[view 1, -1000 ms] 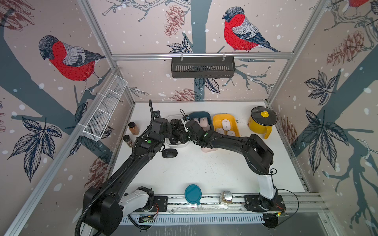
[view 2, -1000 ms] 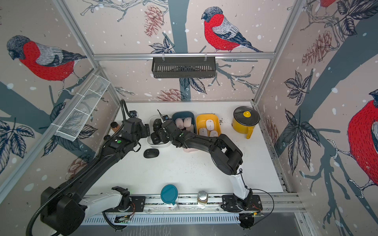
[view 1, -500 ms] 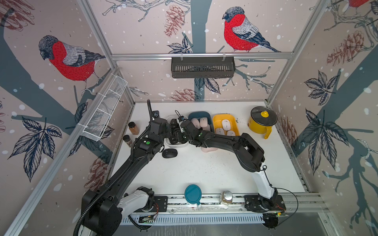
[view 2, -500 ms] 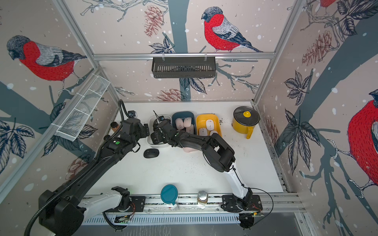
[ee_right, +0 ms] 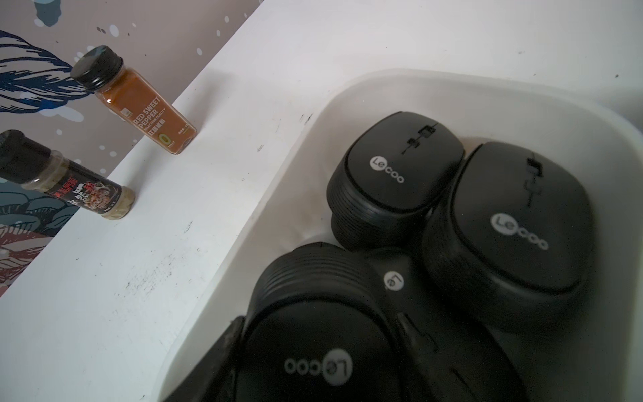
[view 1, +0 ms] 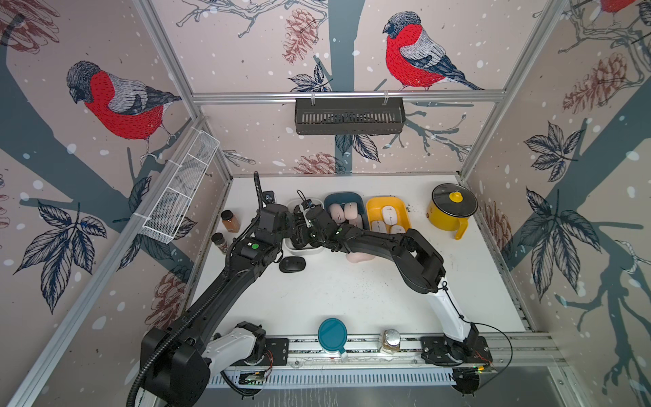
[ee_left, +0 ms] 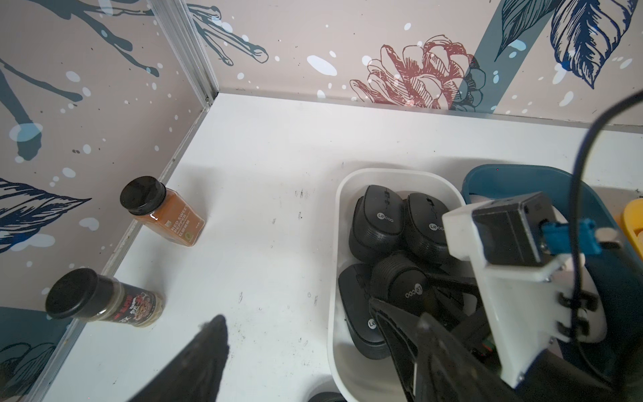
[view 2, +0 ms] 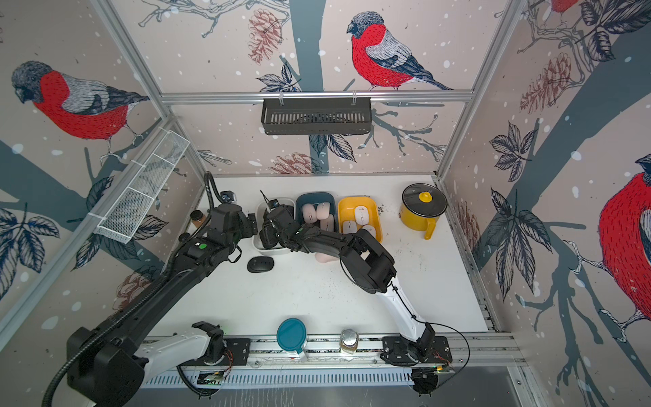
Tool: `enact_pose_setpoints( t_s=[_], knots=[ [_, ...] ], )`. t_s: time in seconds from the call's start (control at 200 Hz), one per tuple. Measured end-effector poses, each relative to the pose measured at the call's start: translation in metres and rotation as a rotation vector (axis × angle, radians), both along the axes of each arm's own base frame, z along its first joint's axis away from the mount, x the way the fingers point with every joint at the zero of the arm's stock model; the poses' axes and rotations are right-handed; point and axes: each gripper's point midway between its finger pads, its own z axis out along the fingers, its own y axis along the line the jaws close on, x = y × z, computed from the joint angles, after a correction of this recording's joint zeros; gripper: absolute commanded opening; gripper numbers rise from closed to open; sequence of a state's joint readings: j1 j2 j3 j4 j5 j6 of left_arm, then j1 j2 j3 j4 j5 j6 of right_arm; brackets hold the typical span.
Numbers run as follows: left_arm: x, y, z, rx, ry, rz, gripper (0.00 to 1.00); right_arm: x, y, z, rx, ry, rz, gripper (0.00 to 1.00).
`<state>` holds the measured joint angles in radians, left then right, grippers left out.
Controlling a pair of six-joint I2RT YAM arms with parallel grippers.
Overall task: Place the mice by color into the storage box
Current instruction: Place the mouse in the storage box.
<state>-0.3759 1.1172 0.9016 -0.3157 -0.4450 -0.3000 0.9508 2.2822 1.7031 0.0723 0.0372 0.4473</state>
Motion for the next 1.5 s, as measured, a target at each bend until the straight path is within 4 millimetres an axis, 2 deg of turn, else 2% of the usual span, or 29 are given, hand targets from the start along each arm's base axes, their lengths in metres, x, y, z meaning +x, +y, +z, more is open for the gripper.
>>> enact_pose_setpoints(
  t_s=[0.305,0.61,0.866,1.231,1.501],
  knots=[
    [0.001,0.000,-0.002,0.001,0.005,0.000,0.84,0.004,0.008,-0.002,0.030,-0.008,0.003,0.66],
    [0.001,0.000,-0.003,0.002,0.008,0.000,0.84,0.004,0.013,-0.001,0.058,0.002,0.001,0.74],
    [0.001,0.000,-0.003,0.002,0.008,0.000,0.84,-0.006,0.006,0.012,0.070,0.018,0.004,0.74],
    [0.001,0.000,-0.002,0.003,0.006,0.001,0.84,-0.037,-0.026,0.056,0.103,-0.031,0.004,0.74],
    [0.003,-0.002,-0.009,0.008,0.027,-0.003,0.83,-0.075,-0.072,0.056,0.074,-0.052,0.006,0.74]
  ],
)
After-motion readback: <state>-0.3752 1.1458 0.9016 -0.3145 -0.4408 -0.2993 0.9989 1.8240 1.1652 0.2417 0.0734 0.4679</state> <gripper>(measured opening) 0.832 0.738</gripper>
